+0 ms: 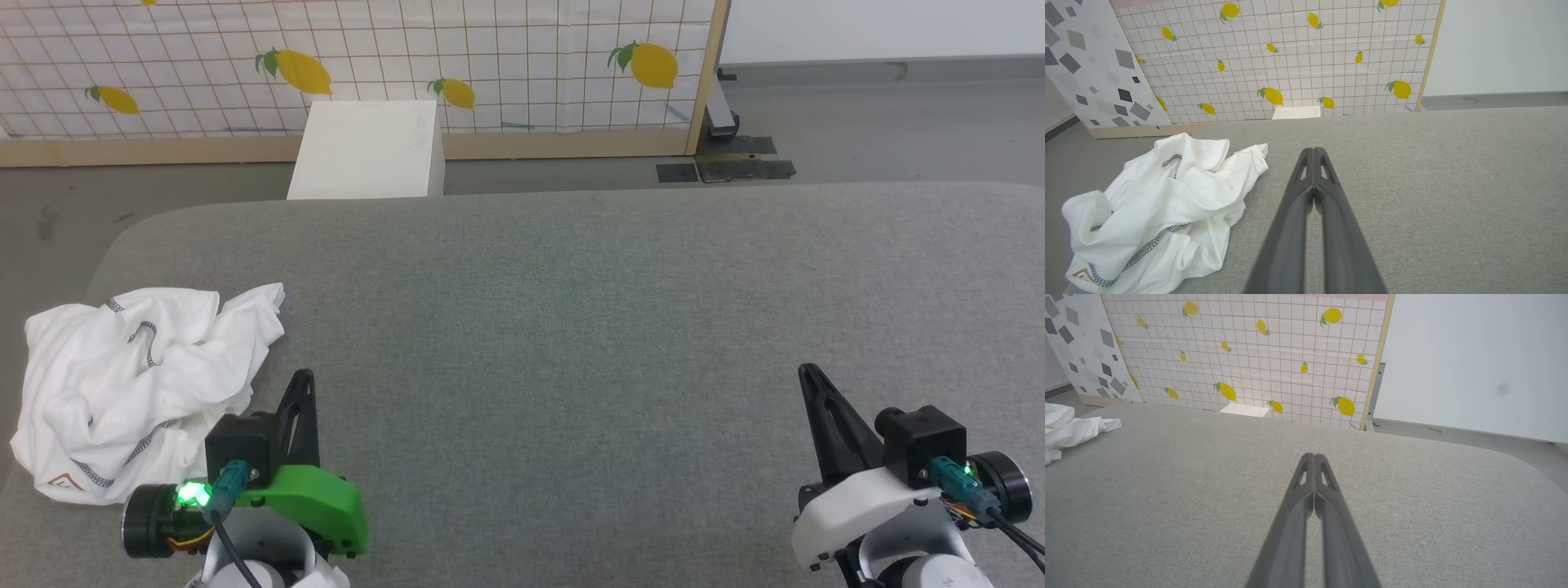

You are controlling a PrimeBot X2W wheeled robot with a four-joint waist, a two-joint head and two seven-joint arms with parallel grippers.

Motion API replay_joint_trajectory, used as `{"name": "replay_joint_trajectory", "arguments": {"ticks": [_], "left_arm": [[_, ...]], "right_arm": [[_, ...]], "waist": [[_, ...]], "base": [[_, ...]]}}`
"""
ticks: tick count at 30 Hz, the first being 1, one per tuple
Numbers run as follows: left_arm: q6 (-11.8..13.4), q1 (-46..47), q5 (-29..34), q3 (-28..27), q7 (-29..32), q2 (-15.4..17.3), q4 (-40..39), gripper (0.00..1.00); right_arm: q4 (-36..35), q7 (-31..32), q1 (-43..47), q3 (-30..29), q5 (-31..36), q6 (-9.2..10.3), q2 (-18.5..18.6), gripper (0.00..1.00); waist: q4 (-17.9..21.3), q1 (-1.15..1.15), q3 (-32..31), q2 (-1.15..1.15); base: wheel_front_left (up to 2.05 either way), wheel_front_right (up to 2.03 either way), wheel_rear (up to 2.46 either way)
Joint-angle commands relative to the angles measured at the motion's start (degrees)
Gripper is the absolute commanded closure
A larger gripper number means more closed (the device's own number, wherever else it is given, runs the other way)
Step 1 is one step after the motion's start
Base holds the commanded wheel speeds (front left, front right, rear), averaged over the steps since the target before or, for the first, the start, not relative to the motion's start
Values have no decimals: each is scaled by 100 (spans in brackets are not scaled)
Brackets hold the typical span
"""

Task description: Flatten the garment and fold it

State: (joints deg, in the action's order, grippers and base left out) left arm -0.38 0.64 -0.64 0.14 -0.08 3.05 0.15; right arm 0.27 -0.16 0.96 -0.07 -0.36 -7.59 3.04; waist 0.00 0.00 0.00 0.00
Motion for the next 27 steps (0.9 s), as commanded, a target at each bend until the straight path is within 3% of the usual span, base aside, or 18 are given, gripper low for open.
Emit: {"name": "replay_joint_trajectory", "arguments": {"ticks": [1,2,27], "left_arm": [[38,-64,64,-14,8,-17,-15,100],[0,0,0,-2,0,0,0,0],[148,126,-196,240,-249,17,250,0]], "right_arm": [[-27,16,-96,7,36,10,-16,100],[0,0,0,1,0,0,0,0],[35,-154,7,-54,-115,2,-1,0]], "waist": [[0,0,0,0],[0,0,0,0],[-246,0,-7,0]], "base": [[0,0,0],[0,0,0],[0,0,0]]}}
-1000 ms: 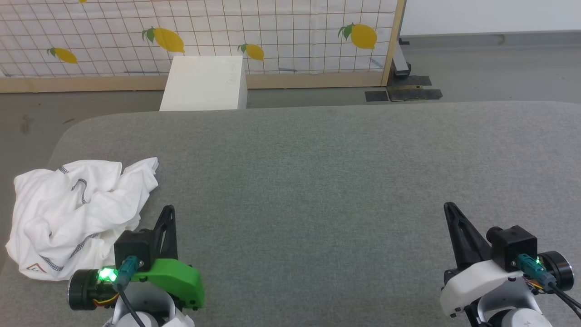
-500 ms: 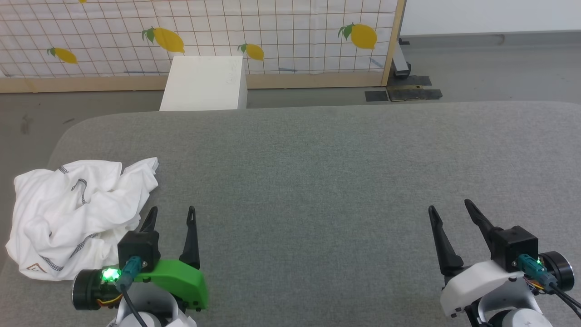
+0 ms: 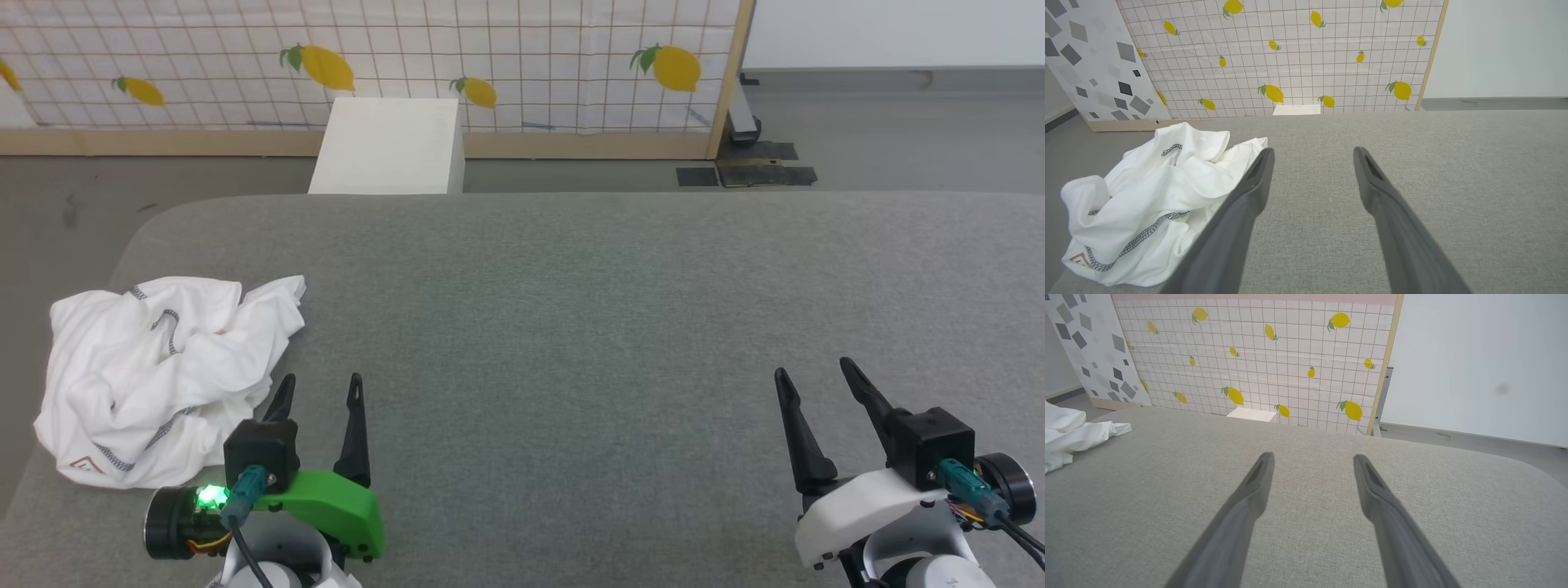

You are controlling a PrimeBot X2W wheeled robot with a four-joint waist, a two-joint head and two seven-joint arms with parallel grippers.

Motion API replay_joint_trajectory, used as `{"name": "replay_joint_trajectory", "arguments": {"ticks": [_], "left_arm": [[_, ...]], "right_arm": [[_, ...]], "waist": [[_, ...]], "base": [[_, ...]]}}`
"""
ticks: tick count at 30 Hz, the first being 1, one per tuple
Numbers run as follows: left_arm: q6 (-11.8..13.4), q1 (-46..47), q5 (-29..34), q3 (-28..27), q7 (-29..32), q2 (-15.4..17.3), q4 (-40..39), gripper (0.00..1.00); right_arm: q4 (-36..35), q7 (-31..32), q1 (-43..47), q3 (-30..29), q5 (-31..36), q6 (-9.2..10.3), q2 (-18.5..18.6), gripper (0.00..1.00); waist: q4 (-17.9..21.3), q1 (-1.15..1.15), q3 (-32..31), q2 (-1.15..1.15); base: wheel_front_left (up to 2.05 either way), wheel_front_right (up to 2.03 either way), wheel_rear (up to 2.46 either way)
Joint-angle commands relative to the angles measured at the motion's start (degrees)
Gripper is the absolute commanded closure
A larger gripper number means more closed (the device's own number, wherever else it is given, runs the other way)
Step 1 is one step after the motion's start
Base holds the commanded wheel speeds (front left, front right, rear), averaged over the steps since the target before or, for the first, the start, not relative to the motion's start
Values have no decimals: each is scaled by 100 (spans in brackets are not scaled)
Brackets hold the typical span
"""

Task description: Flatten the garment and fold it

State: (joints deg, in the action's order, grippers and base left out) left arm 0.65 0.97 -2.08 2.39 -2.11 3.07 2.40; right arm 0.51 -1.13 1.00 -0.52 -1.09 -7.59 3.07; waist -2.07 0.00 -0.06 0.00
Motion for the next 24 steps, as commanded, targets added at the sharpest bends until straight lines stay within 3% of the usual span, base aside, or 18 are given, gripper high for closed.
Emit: {"name": "replay_joint_trajectory", "arguments": {"ticks": [1,24], "left_arm": [[53,98,-61,25,-59,17,36,0],[256,206,-288,198,-334,62,229,0]], "right_arm": [[12,-63,4,-11,-47,2,-4,0],[-12,-208,-35,-48,-124,4,-8,0]], "waist": [[-76,0,-1,0],[-1036,0,77,0]], "base": [[0,0,0],[0,0,0]]}}
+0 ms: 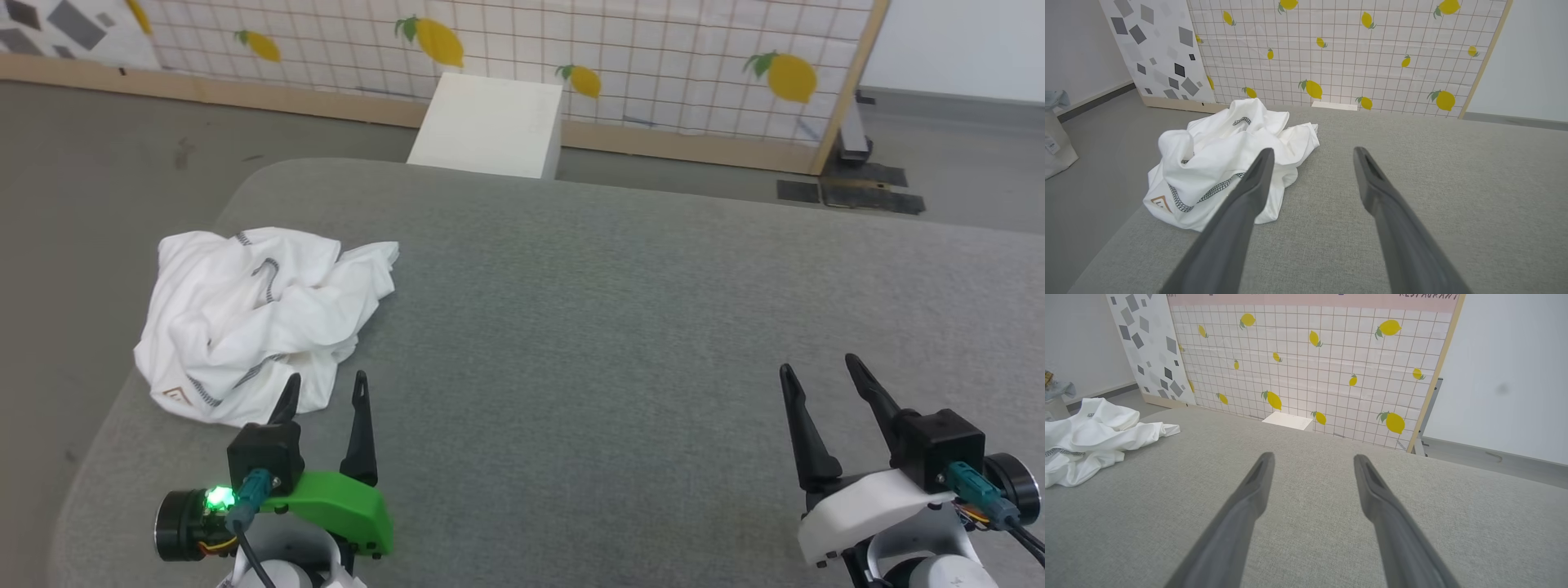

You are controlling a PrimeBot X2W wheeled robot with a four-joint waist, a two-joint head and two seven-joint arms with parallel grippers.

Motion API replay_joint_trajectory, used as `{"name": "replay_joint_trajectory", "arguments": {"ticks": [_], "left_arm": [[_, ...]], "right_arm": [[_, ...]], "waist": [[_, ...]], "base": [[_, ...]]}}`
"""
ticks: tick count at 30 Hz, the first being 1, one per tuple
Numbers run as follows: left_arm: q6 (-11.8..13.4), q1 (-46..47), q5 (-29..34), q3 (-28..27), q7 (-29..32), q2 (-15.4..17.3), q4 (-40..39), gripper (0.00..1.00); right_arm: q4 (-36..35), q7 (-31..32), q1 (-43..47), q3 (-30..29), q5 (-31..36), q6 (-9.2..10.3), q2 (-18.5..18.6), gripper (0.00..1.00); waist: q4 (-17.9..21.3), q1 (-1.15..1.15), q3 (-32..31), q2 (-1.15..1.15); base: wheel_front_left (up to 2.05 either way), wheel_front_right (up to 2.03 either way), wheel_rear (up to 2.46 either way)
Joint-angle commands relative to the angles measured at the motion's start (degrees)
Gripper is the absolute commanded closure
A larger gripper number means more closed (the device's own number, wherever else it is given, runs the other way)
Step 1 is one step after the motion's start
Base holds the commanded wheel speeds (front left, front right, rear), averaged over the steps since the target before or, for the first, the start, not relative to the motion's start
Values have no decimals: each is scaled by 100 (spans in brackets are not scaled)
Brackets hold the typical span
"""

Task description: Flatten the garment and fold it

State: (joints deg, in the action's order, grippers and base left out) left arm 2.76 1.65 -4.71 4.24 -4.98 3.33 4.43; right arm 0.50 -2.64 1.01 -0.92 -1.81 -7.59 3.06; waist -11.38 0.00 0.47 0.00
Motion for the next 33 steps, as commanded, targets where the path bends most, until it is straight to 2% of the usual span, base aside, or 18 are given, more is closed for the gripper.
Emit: {"name": "replay_joint_trajectory", "arguments": {"ticks": [1,14,33], "left_arm": [[54,140,-35,18,-58,36,31,0],[174,161,-165,51,-212,44,100,0],[329,205,-331,112,-437,34,237,0]], "right_arm": [[-14,-62,-39,-11,-55,4,-7,0],[-39,-131,-85,-26,-109,5,-9,0],[-81,-237,-122,-47,-187,6,-11,0]], "waist": [[-145,0,28,0],[-667,0,79,0],[-1213,0,155,0]], "base": [[0,0,0],[0,0,0],[0,0,0]]}}
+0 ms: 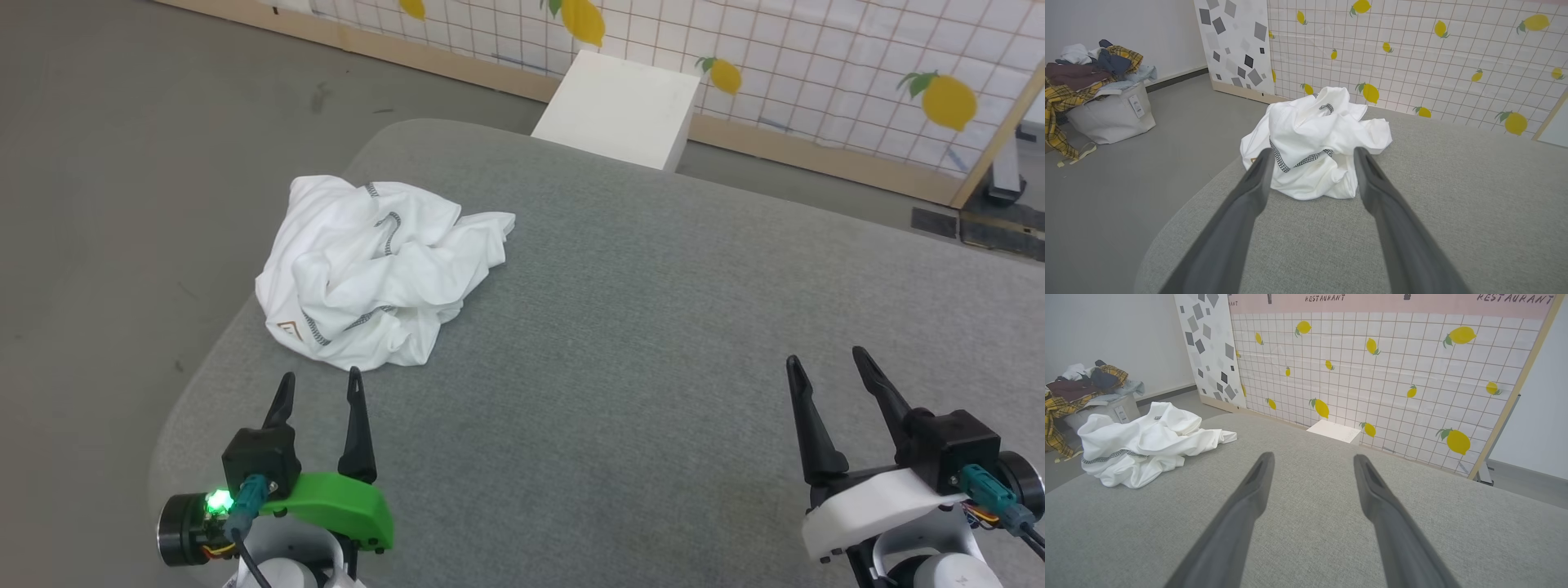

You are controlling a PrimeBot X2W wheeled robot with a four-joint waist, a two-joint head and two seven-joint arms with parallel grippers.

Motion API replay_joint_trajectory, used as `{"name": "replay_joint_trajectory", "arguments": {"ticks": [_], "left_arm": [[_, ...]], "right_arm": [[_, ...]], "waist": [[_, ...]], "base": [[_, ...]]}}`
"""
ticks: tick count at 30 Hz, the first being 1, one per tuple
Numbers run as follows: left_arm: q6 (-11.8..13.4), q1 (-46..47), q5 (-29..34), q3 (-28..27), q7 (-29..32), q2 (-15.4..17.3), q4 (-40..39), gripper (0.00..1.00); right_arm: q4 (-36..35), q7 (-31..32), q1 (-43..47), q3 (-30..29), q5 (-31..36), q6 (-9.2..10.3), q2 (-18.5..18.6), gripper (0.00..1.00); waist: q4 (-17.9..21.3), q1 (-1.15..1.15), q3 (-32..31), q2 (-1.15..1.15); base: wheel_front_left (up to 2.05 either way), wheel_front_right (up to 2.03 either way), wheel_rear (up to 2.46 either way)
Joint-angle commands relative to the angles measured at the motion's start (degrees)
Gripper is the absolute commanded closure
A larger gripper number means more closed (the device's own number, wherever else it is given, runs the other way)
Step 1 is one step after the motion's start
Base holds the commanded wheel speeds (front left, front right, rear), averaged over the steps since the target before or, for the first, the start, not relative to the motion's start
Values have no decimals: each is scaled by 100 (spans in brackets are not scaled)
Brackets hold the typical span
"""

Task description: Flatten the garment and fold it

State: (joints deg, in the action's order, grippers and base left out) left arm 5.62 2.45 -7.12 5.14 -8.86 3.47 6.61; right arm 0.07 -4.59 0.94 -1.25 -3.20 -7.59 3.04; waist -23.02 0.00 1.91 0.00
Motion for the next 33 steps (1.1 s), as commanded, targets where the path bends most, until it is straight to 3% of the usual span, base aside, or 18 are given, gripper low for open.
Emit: {"name": "replay_joint_trajectory", "arguments": {"ticks": [1,33], "left_arm": [[49,129,-96,25,-59,20,28,0],[234,237,-320,161,-437,72,389,0]], "right_arm": [[-41,-48,-116,-17,-51,6,-9,0],[0,-312,-136,-27,-236,9,-14,0]], "waist": [[-75,0,15,0],[-988,0,2,0]], "base": [[0,0,0],[0,0,0]]}}
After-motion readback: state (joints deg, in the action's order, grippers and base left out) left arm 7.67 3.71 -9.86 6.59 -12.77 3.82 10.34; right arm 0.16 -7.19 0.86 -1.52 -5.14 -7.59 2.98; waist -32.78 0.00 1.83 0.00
